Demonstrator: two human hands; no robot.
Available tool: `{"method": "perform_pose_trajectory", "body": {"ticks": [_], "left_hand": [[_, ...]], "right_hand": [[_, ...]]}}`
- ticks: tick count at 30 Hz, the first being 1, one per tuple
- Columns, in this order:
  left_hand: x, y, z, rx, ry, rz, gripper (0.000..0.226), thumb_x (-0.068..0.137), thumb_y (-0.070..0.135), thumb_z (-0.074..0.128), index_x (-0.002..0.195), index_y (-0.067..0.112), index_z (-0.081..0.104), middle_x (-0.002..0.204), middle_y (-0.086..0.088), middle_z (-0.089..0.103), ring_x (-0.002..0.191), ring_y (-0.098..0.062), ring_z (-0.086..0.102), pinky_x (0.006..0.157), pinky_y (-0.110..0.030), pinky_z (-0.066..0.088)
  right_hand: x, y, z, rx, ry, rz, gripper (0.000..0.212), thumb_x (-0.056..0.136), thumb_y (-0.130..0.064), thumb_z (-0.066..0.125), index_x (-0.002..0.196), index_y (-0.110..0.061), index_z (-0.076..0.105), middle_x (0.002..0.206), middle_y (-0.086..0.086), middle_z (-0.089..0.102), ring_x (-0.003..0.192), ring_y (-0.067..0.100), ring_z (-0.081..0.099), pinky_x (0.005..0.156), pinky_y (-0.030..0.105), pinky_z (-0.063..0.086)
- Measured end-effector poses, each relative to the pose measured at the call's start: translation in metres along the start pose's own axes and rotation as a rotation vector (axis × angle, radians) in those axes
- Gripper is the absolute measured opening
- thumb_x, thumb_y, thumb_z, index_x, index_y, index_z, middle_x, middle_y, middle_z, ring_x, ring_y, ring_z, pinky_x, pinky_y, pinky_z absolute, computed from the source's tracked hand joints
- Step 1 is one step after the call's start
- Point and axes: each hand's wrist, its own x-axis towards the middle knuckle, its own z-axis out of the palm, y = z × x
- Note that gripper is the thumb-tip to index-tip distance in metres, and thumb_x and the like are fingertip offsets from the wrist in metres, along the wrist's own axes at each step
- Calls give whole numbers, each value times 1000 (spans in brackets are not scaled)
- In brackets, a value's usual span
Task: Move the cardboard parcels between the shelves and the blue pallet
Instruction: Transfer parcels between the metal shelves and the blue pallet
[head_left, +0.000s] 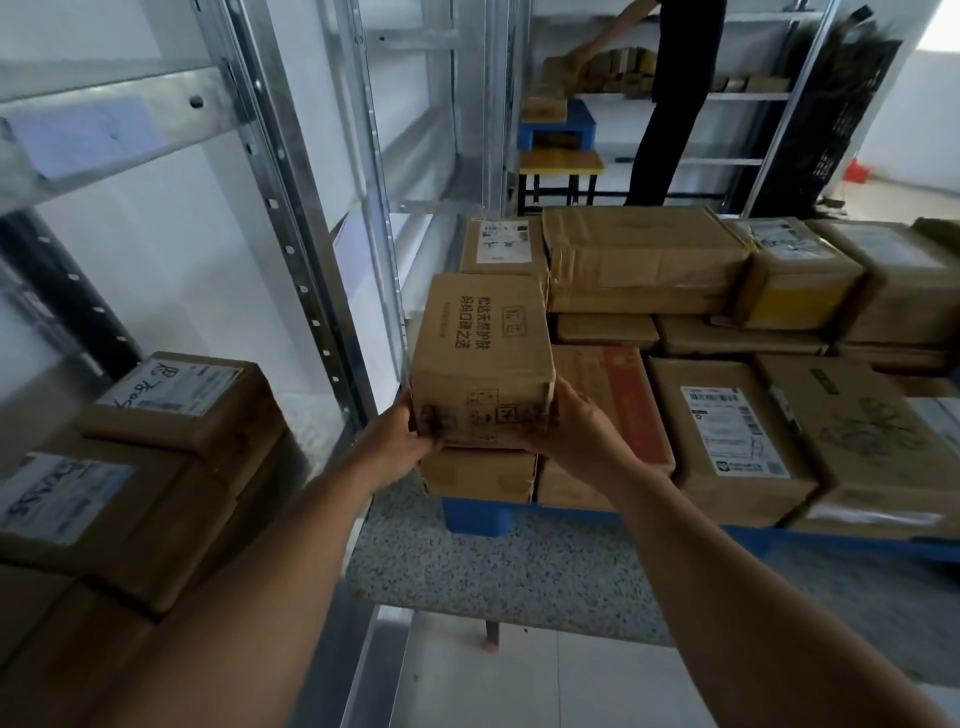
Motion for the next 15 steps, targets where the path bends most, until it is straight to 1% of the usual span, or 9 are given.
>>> {"method": "perform_pose_trajectory", "body": {"ticks": [2, 5, 7, 8, 10, 12, 13, 14, 15], "left_hand": [[3, 0, -1, 18, 1, -9, 59, 85, 14, 67, 137, 20, 39, 109, 11, 52, 103, -4, 46, 72, -6, 36], [5, -2, -1, 9, 2, -19, 56, 85, 11, 67, 134, 18, 42, 101, 15, 52, 85, 7, 48, 58, 2, 37], [4, -3, 1, 12, 12, -20, 56, 84, 10, 67, 133, 18, 43, 102, 12, 54, 84, 9, 47, 60, 1, 38], [3, -2, 2, 10, 20, -21, 58, 83, 11, 68, 134, 19, 41, 108, 9, 55, 90, 3, 49, 69, -2, 39], [-3, -1, 4, -26, 40, -32, 67, 82, 13, 70, 139, 22, 34, 127, 2, 53, 113, -10, 49, 93, -24, 43], [-12, -3, 6, -58, 70, -64, 82, 82, 21, 71, 147, 26, 21, 145, -1, 40, 133, -20, 37, 107, -42, 35], [-18, -5, 7, -60, 110, -76, 87, 82, 28, 71, 148, 29, 16, 151, 1, 32, 137, -21, 32, 109, -44, 32], [-26, -9, 8, -53, 166, -60, 86, 81, 36, 71, 147, 33, 16, 153, 5, 27, 137, -16, 32, 107, -42, 33], [-36, -12, 10, -35, 230, -20, 80, 80, 43, 68, 144, 37, 20, 152, 10, 26, 135, -9, 33, 104, -38, 36]], "right_hand": [[2, 2, 0, -42, 6, -6, 84, 73, -38, 74, 144, -30, 30, 128, 1, 58, 120, 27, 50, 99, 47, 44], [3, 5, 2, -127, -7, 13, 84, 76, -36, 69, 147, -23, 26, 136, 5, 51, 128, 28, 39, 105, 48, 36], [3, 4, 1, -164, -26, 0, 84, 78, -34, 67, 149, -21, 23, 142, 3, 46, 133, 28, 33, 110, 46, 31], [2, 2, 0, -164, -35, -11, 84, 79, -32, 67, 149, -19, 22, 143, 3, 44, 135, 28, 32, 111, 45, 29], [-2, 0, -3, -150, -36, -23, 86, 80, -29, 65, 151, -17, 17, 146, 5, 40, 136, 28, 31, 112, 43, 28], [-12, -1, -4, -167, -3, -7, 84, 83, -29, 62, 151, -16, 14, 146, 7, 36, 135, 28, 29, 111, 41, 28], [-20, 0, -2, -183, 55, -8, 77, 85, -29, 60, 148, -15, 19, 143, 8, 40, 132, 29, 32, 107, 40, 31], [-30, 0, 1, -199, 154, -26, 63, 86, -30, 59, 141, -14, 32, 133, 8, 47, 126, 29, 40, 101, 40, 38], [-42, 0, 5, -215, 277, -63, 46, 86, -31, 59, 126, -13, 46, 118, 8, 55, 113, 28, 48, 90, 38, 46]]}}
